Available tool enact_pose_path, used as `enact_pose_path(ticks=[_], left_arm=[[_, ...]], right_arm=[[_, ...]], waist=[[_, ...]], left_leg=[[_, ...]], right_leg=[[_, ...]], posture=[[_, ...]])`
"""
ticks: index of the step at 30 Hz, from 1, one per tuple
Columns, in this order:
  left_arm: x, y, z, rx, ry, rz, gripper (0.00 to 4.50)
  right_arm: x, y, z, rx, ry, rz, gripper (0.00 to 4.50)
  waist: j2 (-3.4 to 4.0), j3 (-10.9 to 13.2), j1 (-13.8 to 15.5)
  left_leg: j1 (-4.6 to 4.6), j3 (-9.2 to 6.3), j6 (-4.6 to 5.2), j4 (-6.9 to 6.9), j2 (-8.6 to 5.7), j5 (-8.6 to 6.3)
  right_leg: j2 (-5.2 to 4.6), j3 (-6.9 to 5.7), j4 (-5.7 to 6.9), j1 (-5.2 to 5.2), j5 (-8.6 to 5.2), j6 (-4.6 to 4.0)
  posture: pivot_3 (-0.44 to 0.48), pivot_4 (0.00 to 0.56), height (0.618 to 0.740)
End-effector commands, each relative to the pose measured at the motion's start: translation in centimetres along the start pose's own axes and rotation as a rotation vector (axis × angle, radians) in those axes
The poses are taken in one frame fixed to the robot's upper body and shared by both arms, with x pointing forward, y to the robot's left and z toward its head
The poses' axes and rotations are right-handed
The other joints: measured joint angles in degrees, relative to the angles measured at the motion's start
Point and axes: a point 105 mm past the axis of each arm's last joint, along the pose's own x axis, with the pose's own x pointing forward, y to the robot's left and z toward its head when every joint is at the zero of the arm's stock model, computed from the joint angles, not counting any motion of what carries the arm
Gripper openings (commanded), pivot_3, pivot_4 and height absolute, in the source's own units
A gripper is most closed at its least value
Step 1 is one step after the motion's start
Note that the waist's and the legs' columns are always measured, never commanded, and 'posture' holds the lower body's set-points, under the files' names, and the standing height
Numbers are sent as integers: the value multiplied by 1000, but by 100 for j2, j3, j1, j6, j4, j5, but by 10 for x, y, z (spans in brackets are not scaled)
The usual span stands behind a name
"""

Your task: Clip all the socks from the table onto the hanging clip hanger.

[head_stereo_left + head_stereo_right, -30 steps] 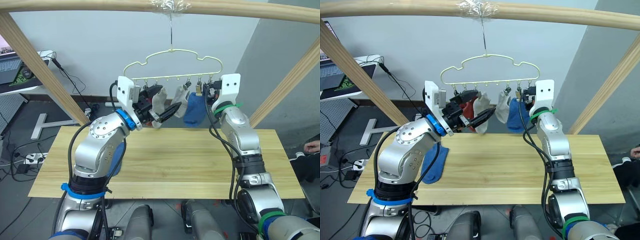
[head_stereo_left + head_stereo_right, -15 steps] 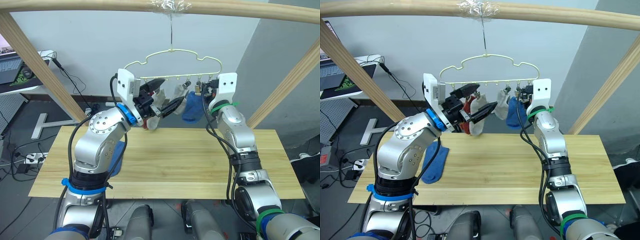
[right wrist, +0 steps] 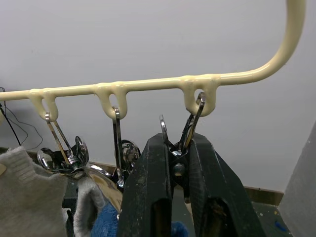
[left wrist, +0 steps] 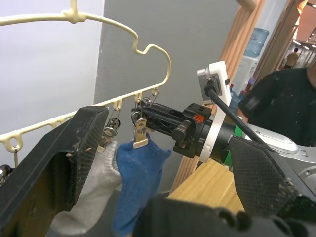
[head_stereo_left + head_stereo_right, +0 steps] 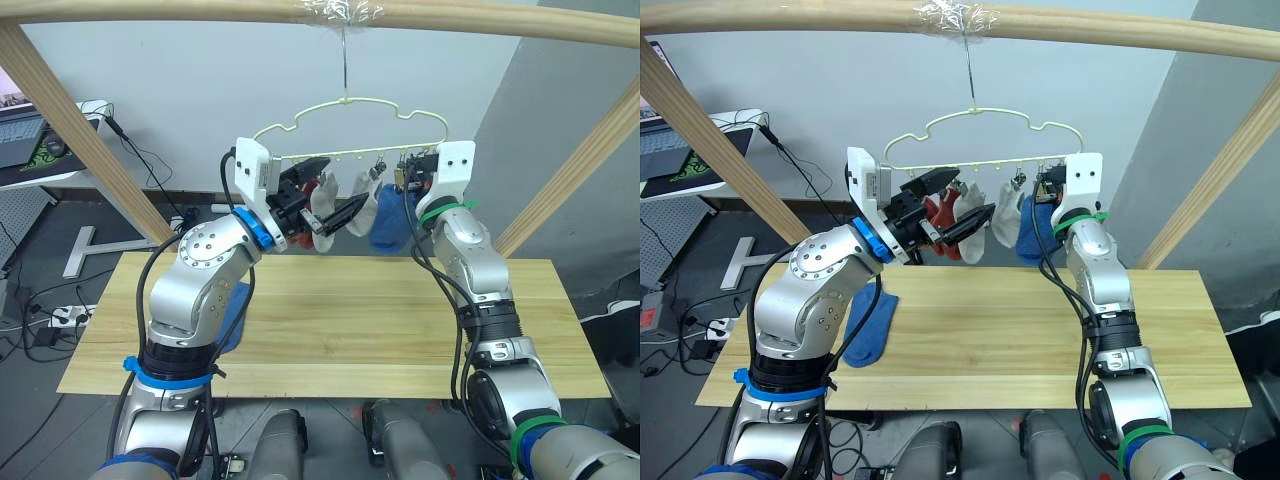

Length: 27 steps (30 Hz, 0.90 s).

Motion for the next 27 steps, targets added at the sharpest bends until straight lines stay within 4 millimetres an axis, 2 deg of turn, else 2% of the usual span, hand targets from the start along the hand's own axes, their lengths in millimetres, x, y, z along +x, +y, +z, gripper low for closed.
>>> enact_pose_path(ticks=[1,27], left_arm=[[1,-7,17,32,-56,-28,4500],[4,-6,17,29,-60,-18,4500]], right_arm=[[2,-2,18,-18,-56,-5,121],[2,-1,17,-15,-55,3,121]], waist=[[0,0,0],[0,0,3]], left_leg=[[0,0,0,0,0,0],[0,0,0,1,0,0]], right_leg=[[0,0,0,0,0,0],[0,0,2,0,0,-1]], posture=[[7,226,740],[6,229,740]])
